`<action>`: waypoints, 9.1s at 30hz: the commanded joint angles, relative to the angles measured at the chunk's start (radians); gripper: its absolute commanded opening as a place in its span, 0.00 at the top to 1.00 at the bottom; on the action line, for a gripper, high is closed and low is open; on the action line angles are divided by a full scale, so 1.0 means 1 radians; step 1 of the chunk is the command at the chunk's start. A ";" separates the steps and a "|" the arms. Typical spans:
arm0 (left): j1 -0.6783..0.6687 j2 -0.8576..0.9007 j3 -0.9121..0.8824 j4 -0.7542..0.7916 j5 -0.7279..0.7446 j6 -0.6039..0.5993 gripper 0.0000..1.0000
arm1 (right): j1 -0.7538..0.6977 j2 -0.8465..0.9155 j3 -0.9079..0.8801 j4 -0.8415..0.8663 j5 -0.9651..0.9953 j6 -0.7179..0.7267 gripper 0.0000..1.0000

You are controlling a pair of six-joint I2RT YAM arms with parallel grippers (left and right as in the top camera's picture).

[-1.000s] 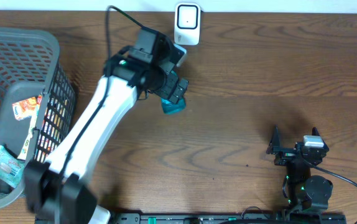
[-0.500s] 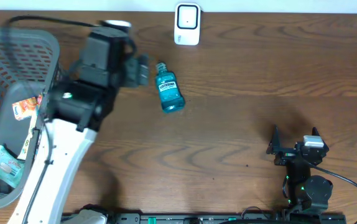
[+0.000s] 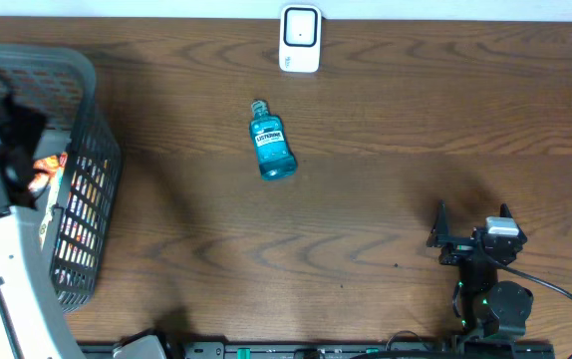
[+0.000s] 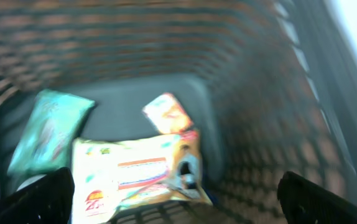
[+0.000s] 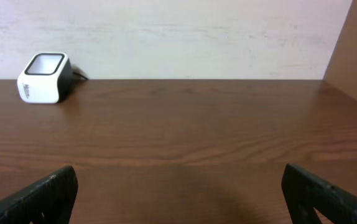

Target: Scan the item barcode

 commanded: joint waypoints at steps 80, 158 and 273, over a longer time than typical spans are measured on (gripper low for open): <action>-0.603 0.076 -0.029 0.110 0.370 0.147 0.68 | -0.008 0.000 -0.001 -0.005 -0.002 -0.008 0.01; 0.164 0.348 0.054 -0.256 0.158 -0.950 0.02 | -0.008 0.000 -0.001 -0.005 -0.002 -0.008 0.01; -0.903 0.526 -0.130 0.087 0.180 0.744 0.63 | -0.008 0.000 -0.001 -0.005 -0.002 -0.008 0.01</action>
